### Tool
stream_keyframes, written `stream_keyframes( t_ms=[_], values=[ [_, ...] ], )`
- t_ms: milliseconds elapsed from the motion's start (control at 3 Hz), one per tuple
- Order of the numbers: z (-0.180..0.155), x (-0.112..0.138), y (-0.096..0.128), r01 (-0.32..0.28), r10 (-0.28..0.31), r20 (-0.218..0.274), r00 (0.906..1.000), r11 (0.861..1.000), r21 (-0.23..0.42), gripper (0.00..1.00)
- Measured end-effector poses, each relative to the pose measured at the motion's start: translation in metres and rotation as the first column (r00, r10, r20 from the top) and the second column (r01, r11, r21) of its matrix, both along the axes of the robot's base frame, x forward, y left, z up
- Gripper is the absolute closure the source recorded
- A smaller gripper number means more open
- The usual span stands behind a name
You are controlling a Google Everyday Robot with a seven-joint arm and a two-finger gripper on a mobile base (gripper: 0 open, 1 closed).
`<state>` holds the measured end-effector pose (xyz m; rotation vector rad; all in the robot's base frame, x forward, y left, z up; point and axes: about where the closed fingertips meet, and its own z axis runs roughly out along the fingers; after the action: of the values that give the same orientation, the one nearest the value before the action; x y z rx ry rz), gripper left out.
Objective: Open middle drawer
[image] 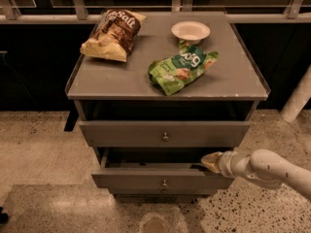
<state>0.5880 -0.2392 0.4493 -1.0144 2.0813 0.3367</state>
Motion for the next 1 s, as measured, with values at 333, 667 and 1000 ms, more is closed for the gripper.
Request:
stream_keyframes(
  t_ms=[333,667,1000],
  values=[
    [-0.0204,-0.0172,0.001,-0.009,0.012,-0.057,0.9983,0.998,0.059,1.0],
    [-0.028,-0.023,0.0028,-0.006,0.011,-0.07,0.9975,0.997,0.077,1.0],
    [-0.026,-0.023,0.0028,-0.006,0.011,-0.07,0.9975,0.997,0.077,1.0]
  ],
)
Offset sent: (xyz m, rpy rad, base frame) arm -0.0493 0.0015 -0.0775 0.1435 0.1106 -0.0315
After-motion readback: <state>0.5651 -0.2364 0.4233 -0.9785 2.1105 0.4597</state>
